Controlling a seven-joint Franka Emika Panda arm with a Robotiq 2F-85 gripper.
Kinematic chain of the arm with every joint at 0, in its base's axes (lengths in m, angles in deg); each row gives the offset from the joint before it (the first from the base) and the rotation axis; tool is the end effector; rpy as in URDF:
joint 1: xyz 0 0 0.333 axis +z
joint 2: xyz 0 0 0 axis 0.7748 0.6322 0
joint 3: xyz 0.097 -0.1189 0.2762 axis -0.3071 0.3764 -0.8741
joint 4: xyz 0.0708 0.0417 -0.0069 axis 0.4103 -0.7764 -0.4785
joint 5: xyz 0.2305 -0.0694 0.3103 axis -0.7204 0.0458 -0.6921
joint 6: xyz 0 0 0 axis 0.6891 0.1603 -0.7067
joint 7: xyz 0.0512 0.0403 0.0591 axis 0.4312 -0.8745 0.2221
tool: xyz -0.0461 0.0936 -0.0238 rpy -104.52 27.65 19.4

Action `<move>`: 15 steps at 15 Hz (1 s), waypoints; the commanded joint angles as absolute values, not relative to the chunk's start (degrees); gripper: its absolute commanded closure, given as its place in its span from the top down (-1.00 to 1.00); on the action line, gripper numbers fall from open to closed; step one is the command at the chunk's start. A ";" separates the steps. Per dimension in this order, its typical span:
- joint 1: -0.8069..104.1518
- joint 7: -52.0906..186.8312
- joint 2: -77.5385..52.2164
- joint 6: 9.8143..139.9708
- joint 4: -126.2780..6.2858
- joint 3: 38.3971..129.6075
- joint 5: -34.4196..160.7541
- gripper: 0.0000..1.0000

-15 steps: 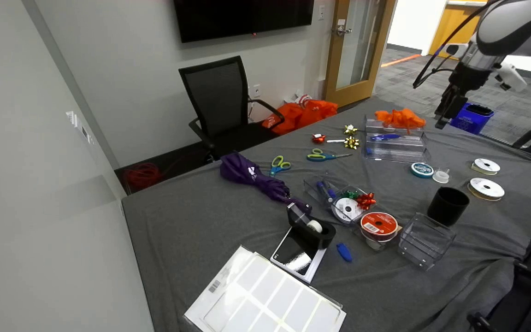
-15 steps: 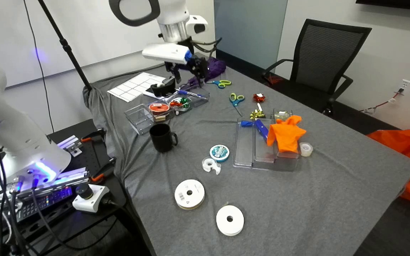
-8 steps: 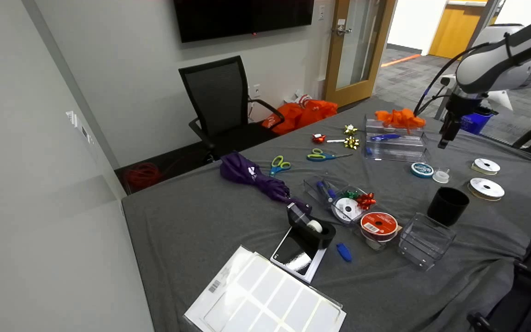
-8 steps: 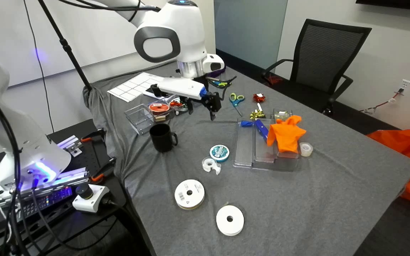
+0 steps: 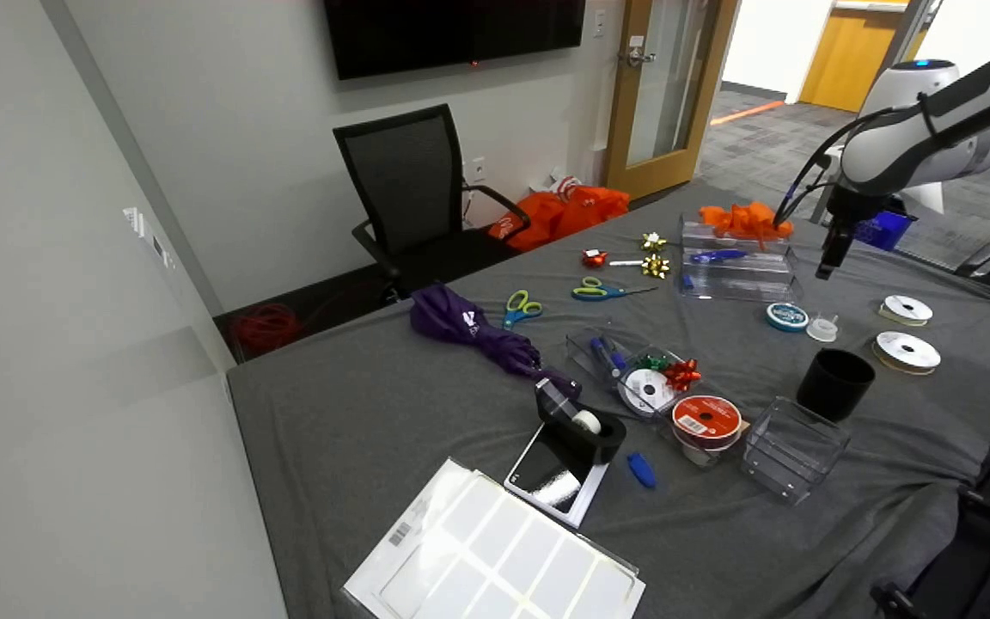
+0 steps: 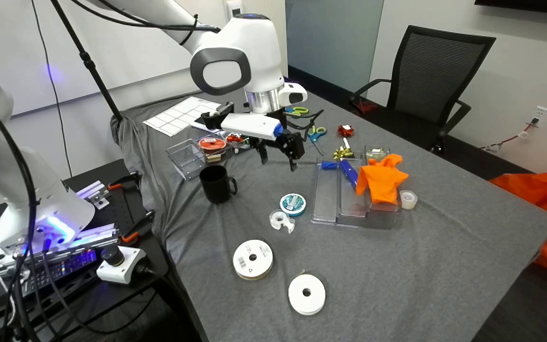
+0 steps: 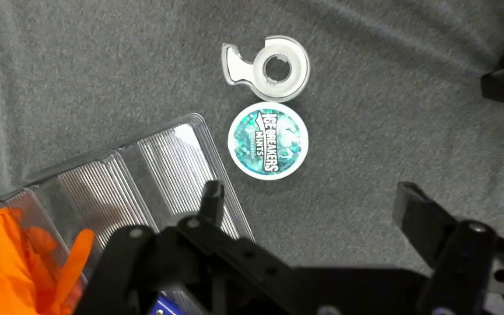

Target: Pick up the clear cello tape and place it on the red ribbon in the clear container

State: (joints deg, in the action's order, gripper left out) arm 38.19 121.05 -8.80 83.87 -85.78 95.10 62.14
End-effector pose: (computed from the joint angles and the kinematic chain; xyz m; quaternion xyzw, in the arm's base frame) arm 0.5340 -0.2747 0.2757 0.9754 0.2078 0.0044 0.0738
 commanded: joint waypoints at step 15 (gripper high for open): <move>17.68 135.85 8.38 88.66 -75.44 84.27 59.50 1.00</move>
